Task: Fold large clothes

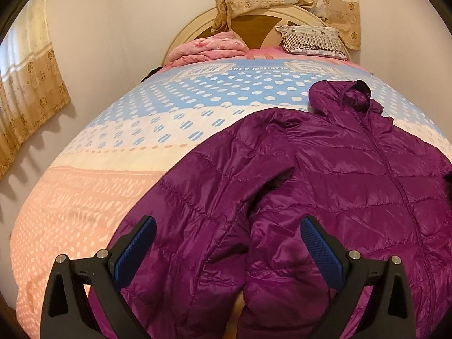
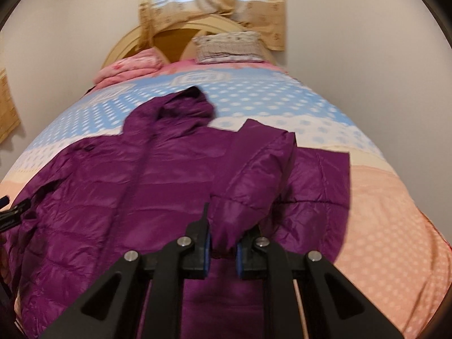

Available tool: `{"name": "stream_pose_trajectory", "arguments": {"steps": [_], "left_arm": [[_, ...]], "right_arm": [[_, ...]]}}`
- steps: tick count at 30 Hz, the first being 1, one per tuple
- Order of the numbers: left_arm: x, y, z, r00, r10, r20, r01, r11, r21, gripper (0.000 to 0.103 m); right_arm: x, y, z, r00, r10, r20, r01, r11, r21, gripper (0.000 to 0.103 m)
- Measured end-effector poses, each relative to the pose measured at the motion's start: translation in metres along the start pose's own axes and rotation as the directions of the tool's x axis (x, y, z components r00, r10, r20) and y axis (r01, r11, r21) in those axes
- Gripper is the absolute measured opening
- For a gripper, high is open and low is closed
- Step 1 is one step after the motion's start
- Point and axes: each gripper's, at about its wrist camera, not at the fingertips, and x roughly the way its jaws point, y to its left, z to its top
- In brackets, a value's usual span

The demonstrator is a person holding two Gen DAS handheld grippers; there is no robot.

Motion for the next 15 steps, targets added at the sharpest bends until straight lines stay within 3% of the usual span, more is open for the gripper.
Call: {"name": "stream_pose_trajectory", "arguments": {"steps": [4, 6, 7, 8, 10, 15], "left_arm": [[0.0, -0.008, -0.002, 1.0, -0.008, 0.003, 0.008, 1.0, 0.02, 0.102], [-0.002, -0.01, -0.002, 1.0, -0.014, 0.002, 0.014, 1.0, 0.017, 0.102], [-0.002, -0.011, -0.001, 1.0, -0.013, 0.001, 0.013, 1.0, 0.019, 0.102], [-0.004, -0.013, -0.001, 1.0, -0.008, 0.004, 0.008, 1.0, 0.025, 0.102], [-0.007, -0.016, 0.001, 1.0, -0.003, 0.012, 0.003, 0.999, 0.032, 0.102], [-0.02, -0.033, 0.009, 0.999, -0.016, 0.033, 0.015, 0.999, 0.047, 0.102]], "right_arm": [[0.017, 0.025, -0.011, 0.999, 0.035, -0.035, -0.036, 0.999, -0.041, 0.017], [0.02, 0.033, -0.017, 0.997, 0.052, -0.06, -0.056, 0.997, -0.052, 0.023], [0.021, 0.039, -0.021, 0.996, 0.052, -0.069, -0.057, 0.995, -0.076, 0.032], [0.018, 0.043, -0.024, 0.996, 0.058, -0.068, -0.065, 0.993, -0.101, 0.055], [0.001, 0.051, -0.032, 0.996, 0.087, -0.017, -0.088, 0.983, -0.16, 0.078], [-0.027, 0.038, -0.036, 0.992, 0.123, 0.012, -0.119, 0.977, -0.178, 0.078]]}}
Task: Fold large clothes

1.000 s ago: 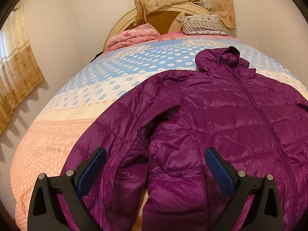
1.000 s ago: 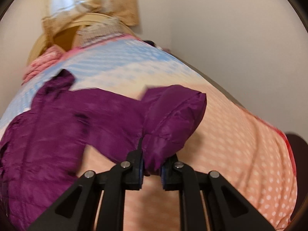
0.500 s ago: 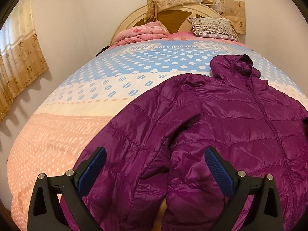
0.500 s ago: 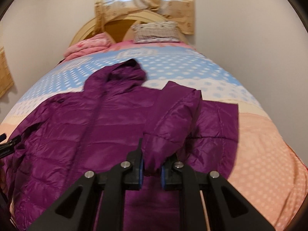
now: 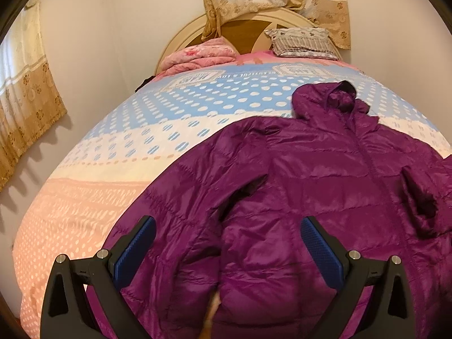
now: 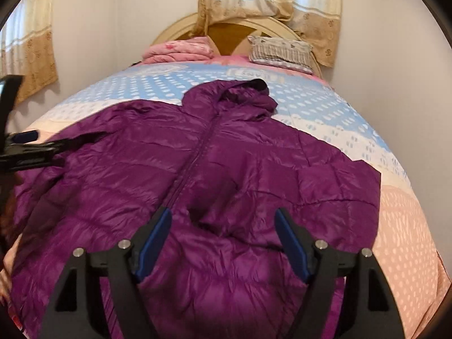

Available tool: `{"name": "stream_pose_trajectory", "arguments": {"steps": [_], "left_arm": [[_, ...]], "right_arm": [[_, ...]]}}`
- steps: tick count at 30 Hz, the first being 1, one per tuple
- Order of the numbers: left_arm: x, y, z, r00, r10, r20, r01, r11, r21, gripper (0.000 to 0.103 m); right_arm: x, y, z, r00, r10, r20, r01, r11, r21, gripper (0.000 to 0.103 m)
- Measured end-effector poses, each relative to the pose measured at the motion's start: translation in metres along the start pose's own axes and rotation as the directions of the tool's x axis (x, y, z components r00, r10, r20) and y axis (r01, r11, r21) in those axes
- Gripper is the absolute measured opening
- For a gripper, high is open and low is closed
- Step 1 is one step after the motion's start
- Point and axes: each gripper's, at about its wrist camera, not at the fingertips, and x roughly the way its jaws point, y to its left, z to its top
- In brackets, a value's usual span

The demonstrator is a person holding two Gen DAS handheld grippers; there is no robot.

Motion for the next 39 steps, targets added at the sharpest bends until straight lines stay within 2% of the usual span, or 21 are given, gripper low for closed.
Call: {"name": "stream_pose_trajectory", "arguments": {"steps": [2, 6, 10, 12, 14, 16, 18, 19, 20, 21, 22, 23, 24, 25, 29, 31, 33, 39], "left_arm": [[-0.005, -0.011, 0.004, 1.0, -0.018, 0.012, 0.018, 1.0, 0.013, 0.102], [-0.012, -0.053, 0.012, 0.997, -0.076, 0.023, 0.075, 0.996, 0.053, 0.102], [-0.014, -0.103, 0.017, 0.986, -0.164, 0.006, 0.163, 0.982, 0.092, 0.102], [-0.018, -0.131, 0.019, 0.979, -0.202, 0.012, 0.199, 0.972, 0.125, 0.102], [-0.019, -0.15, 0.023, 0.968, -0.252, 0.007, 0.249, 0.959, 0.136, 0.102], [-0.017, -0.17, 0.028, 0.948, -0.318, -0.018, 0.318, 0.94, 0.128, 0.102], [-0.01, -0.192, 0.03, 0.928, -0.37, -0.047, 0.373, 0.916, 0.146, 0.102], [-0.007, -0.201, 0.03, 0.928, -0.369, -0.052, 0.373, 0.913, 0.164, 0.1], [-0.003, -0.209, 0.029, 0.927, -0.371, -0.056, 0.374, 0.909, 0.182, 0.088], [0.005, -0.218, 0.027, 0.917, -0.39, -0.085, 0.399, 0.895, 0.201, 0.077], [0.012, -0.225, 0.024, 0.909, -0.4, -0.12, 0.417, 0.885, 0.21, 0.04], [0.019, -0.229, 0.021, 0.901, -0.403, -0.158, 0.43, 0.878, 0.212, 0.01], [0.025, -0.229, 0.018, 0.889, -0.418, -0.187, 0.45, 0.871, 0.197, 0.01], [0.023, -0.226, 0.017, 0.892, -0.418, -0.171, 0.446, 0.875, 0.19, 0.01], [0.004, -0.205, 0.018, 0.913, -0.401, -0.072, 0.407, 0.887, 0.216, 0.008], [-0.009, -0.187, 0.023, 0.914, -0.405, -0.025, 0.401, 0.893, 0.205, 0.008], [-0.023, -0.172, 0.025, 0.922, -0.385, 0.027, 0.371, 0.904, 0.213, 0.008], [-0.036, -0.131, 0.026, 0.936, -0.342, 0.08, 0.321, 0.925, 0.202, 0.008]], "right_arm": [[-0.01, -0.018, -0.004, 1.0, -0.019, 0.012, 0.019, 0.999, 0.032, 0.078], [-0.014, -0.063, -0.014, 0.986, -0.167, 0.007, 0.165, 0.982, 0.086, 0.078], [-0.006, -0.12, -0.029, 0.943, -0.329, -0.048, 0.332, 0.927, 0.177, 0.078], [-0.003, -0.143, -0.036, 0.925, -0.372, -0.073, 0.379, 0.903, 0.203, 0.079], [0.0, -0.16, -0.043, 0.913, -0.397, -0.097, 0.408, 0.887, 0.216, 0.08], [0.009, -0.175, -0.051, 0.904, -0.409, -0.126, 0.428, 0.874, 0.232, 0.08], [0.012, -0.187, -0.058, 0.904, -0.405, -0.139, 0.428, 0.868, 0.252, 0.08], [0.017, -0.189, -0.062, 0.905, -0.398, -0.149, 0.424, 0.867, 0.262, 0.08], [0.019, -0.192, -0.064, 0.908, -0.387, -0.161, 0.418, 0.868, 0.267, 0.08], [0.023, -0.192, -0.064, 0.91, -0.378, -0.17, 0.412, 0.871, 0.269, 0.08], [0.023, -0.19, -0.062, 0.912, -0.378, -0.163, 0.409, 0.873, 0.266, 0.08], [0.024, -0.19, -0.061, 0.913, -0.375, -0.157, 0.405, 0.875, 0.264, 0.082], [0.027, -0.189, -0.06, 0.914, -0.372, -0.161, 0.403, 0.878, 0.259, 0.084], [0.029, -0.19, -0.061, 0.914, -0.368, -0.171, 0.402, 0.879, 0.257, 0.089], [0.029, -0.192, -0.067, 0.915, -0.36, -0.182, 0.398, 0.877, 0.269, 0.091], [0.03, -0.191, -0.065, 0.914, -0.365, -0.178, 0.402, 0.876, 0.266, 0.091], [0.028, -0.189, -0.068, 0.912, -0.371, -0.176, 0.407, 0.875, 0.262, 0.091], [0.027, -0.188, -0.071, 0.907, -0.384, -0.175, 0.418, 0.872, 0.254, 0.092]]}}
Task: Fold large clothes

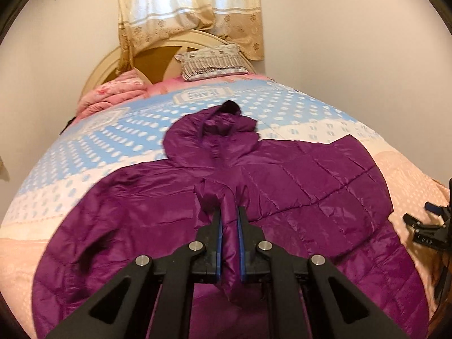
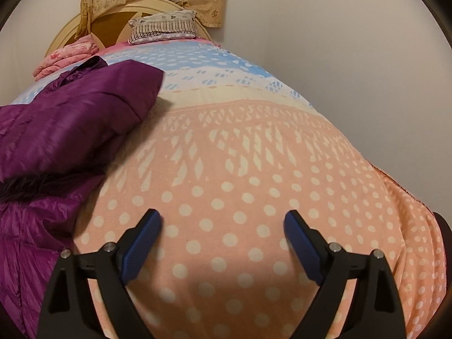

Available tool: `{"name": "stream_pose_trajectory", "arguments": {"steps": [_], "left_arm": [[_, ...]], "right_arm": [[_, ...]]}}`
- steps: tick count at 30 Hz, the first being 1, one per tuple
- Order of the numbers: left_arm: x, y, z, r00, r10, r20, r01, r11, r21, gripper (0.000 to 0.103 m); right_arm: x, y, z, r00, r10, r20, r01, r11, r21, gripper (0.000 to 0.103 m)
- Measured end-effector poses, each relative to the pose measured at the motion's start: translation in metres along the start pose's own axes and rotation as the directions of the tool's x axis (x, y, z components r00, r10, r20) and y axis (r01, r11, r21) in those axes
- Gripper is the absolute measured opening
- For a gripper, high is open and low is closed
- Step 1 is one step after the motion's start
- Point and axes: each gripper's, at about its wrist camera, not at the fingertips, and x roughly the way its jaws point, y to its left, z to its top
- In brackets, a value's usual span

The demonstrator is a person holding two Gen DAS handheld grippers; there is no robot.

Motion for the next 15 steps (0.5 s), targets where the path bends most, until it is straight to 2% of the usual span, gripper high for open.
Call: {"name": "stream_pose_trajectory", "arguments": {"steps": [6, 9, 12, 13, 15], "left_arm": [[0.0, 0.025, -0.02, 0.998, 0.069, -0.007, -0.069, 0.998, 0.005, 0.008], [0.011, 0.033, -0.03, 0.996, 0.078, -0.035, -0.078, 0.997, 0.005, 0.009], [0.029, 0.032, -0.04, 0.987, 0.136, -0.084, -0.135, 0.991, 0.016, 0.011], [0.036, 0.032, -0.043, 0.984, 0.144, -0.107, -0.143, 0.99, 0.015, 0.012], [0.042, 0.033, -0.045, 0.974, 0.186, -0.132, -0.187, 0.982, 0.008, 0.021]], "right_arm": [[-0.001, 0.0, -0.002, 1.0, -0.015, 0.004, 0.015, 1.0, -0.008, 0.093], [-0.002, 0.001, -0.003, 1.0, -0.024, 0.006, 0.024, 1.0, -0.012, 0.093], [-0.001, 0.004, -0.002, 0.999, -0.038, 0.0, 0.038, 0.999, -0.027, 0.094], [-0.001, 0.005, -0.001, 1.0, -0.026, -0.003, 0.025, 0.999, -0.033, 0.094], [-0.004, 0.003, 0.001, 0.999, 0.033, -0.008, -0.034, 0.999, -0.041, 0.093]]}}
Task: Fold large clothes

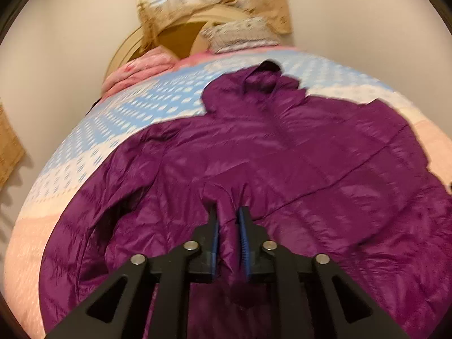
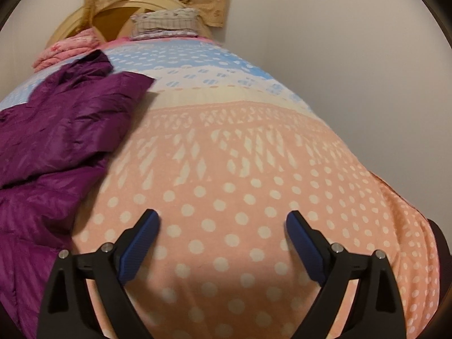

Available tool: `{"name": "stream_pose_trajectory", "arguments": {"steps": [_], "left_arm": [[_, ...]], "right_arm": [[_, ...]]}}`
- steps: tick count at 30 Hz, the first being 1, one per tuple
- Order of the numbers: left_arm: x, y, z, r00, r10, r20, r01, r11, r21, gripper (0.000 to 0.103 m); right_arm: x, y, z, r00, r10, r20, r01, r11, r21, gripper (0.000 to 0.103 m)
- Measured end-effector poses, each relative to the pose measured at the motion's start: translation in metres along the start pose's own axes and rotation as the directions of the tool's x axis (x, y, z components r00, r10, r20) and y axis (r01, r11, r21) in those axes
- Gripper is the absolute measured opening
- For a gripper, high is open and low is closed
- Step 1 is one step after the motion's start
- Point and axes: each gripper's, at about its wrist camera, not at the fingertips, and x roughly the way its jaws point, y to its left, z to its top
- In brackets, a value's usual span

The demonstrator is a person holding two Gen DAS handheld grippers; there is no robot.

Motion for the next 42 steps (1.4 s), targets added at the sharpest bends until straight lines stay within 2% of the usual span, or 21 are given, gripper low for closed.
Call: {"name": "stream_pose_trajectory", "arguments": {"steps": [1, 2, 3, 5, 7, 9, 13, 15, 18, 22, 25, 27, 30, 33, 36, 38, 42], "left_arm": [[-0.001, 0.002, -0.001, 1.0, 0.008, 0.008, -0.008, 1.0, -0.006, 0.025], [-0.002, 0.004, -0.002, 1.0, 0.02, 0.02, -0.02, 1.0, -0.011, 0.041], [-0.005, 0.006, -0.002, 0.998, 0.049, 0.032, -0.049, 0.999, -0.014, 0.063], [-0.01, 0.011, -0.002, 0.99, 0.121, 0.074, -0.119, 0.992, -0.027, 0.079], [-0.007, 0.014, 0.0, 0.988, 0.132, 0.077, -0.13, 0.991, -0.023, 0.08], [0.002, 0.014, 0.004, 0.982, 0.181, 0.047, -0.18, 0.983, -0.025, 0.08], [0.021, 0.013, 0.004, 0.968, 0.249, 0.005, -0.249, 0.968, -0.001, 0.08], [0.026, 0.014, -0.001, 0.968, 0.25, -0.009, -0.25, 0.968, 0.002, 0.08], [0.032, 0.018, -0.007, 0.966, 0.256, -0.022, -0.256, 0.967, -0.002, 0.08], [0.035, 0.021, -0.011, 0.973, 0.23, -0.036, -0.23, 0.973, -0.023, 0.08], [0.027, 0.024, -0.009, 0.975, 0.222, -0.017, -0.222, 0.974, -0.044, 0.08], [0.009, 0.033, -0.006, 0.979, 0.204, 0.019, -0.201, 0.975, -0.097, 0.08], [-0.008, 0.039, 0.0, 0.98, 0.188, 0.066, -0.178, 0.975, -0.134, 0.08], [0.001, 0.027, 0.0, 0.978, 0.206, 0.041, -0.203, 0.976, -0.079, 0.08], [0.021, 0.02, -0.008, 0.977, 0.214, -0.01, -0.214, 0.975, -0.054, 0.08], [0.03, 0.02, -0.013, 0.977, 0.208, -0.037, -0.21, 0.976, -0.056, 0.08], [0.034, 0.022, -0.014, 0.981, 0.186, -0.049, -0.189, 0.98, -0.062, 0.08]], "right_arm": [[-0.004, -0.002, 0.003, 0.999, 0.033, -0.001, -0.033, 0.999, 0.014, 0.089], [-0.007, -0.004, 0.006, 0.998, 0.06, 0.004, -0.061, 0.998, 0.03, 0.086], [-0.011, -0.002, 0.009, 0.996, 0.09, 0.012, -0.09, 0.995, 0.044, 0.083], [-0.017, 0.004, 0.025, 0.989, 0.144, 0.03, -0.146, 0.988, 0.046, 0.075], [-0.018, 0.019, 0.047, 0.981, 0.189, 0.046, -0.19, 0.982, 0.02, 0.072], [-0.012, 0.036, 0.065, 0.973, 0.223, 0.061, -0.223, 0.975, -0.005, 0.068], [0.021, 0.077, 0.096, 0.966, 0.257, 0.022, -0.256, 0.965, -0.051, 0.061], [0.037, 0.099, 0.096, 0.969, 0.246, -0.01, -0.245, 0.963, -0.11, 0.057], [0.061, 0.124, 0.087, 0.962, 0.26, -0.085, -0.271, 0.948, -0.168, 0.053], [0.069, 0.124, 0.079, 0.963, 0.253, -0.093, -0.266, 0.947, -0.179, 0.053], [0.057, 0.112, 0.085, 0.968, 0.234, -0.088, -0.246, 0.956, -0.161, 0.051], [0.034, 0.108, 0.089, 0.975, 0.221, -0.038, -0.224, 0.963, -0.149, 0.055], [0.001, 0.115, 0.088, 0.962, 0.275, 0.004, -0.27, 0.948, -0.169, 0.056], [-0.007, 0.144, 0.078, 0.947, 0.32, -0.023, -0.317, 0.92, -0.23, 0.056], [0.005, 0.163, 0.065, 0.939, 0.34, -0.058, -0.343, 0.908, -0.24, 0.056], [0.019, 0.176, 0.051, 0.942, 0.323, -0.095, -0.336, 0.906, -0.256, 0.056], [0.027, 0.182, 0.041, 0.95, 0.302, -0.079, -0.312, 0.91, -0.274, 0.056]]}}
